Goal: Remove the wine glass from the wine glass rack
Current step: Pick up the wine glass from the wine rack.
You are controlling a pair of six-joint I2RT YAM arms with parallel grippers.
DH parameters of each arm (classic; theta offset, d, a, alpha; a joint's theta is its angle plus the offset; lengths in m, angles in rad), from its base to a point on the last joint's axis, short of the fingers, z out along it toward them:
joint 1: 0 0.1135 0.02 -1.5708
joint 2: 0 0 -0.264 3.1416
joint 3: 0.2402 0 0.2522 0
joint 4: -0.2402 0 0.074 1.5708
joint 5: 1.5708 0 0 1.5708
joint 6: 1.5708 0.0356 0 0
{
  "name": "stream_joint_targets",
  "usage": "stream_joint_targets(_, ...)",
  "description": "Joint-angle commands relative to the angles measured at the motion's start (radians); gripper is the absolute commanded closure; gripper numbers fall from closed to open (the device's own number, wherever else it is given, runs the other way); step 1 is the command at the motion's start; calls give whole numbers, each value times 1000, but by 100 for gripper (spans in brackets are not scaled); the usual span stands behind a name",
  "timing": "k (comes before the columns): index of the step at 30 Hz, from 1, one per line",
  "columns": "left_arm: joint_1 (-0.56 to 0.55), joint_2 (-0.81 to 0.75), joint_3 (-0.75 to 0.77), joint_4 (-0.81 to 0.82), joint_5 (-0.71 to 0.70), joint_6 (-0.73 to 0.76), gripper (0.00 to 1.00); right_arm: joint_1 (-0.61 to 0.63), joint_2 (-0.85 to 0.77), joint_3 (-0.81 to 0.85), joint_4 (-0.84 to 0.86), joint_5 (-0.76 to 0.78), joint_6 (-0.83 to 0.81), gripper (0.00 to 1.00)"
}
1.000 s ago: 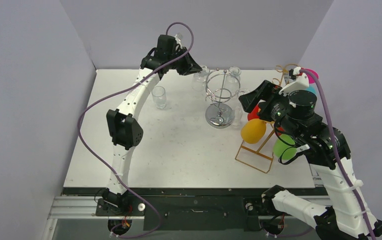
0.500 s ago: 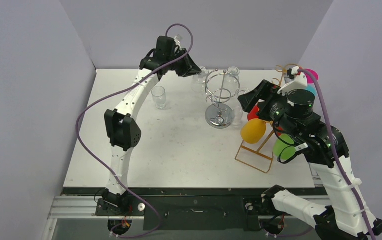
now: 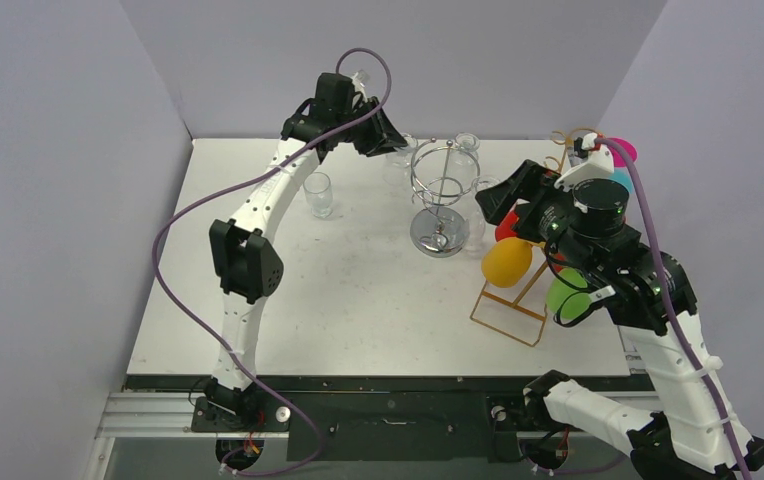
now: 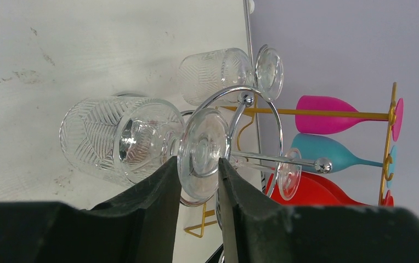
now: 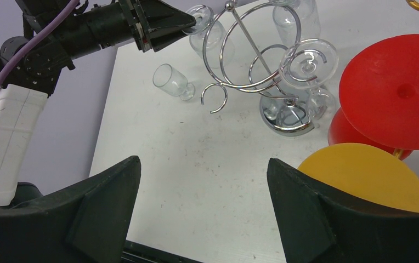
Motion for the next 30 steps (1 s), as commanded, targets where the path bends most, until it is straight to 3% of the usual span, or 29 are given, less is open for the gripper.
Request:
stream_joint_targets(1, -9, -89, 0, 13, 8, 31, 73, -6, 0, -10, 46, -8, -7, 20)
stream_joint_targets(21, 5, -106, -21, 1, 32, 18, 82, -14, -8, -32, 59, -19, 1, 21)
stream_joint_targets(30, 17, -115, -33, 11, 62, -3, 100, -13, -9, -37, 61, -20, 3, 21)
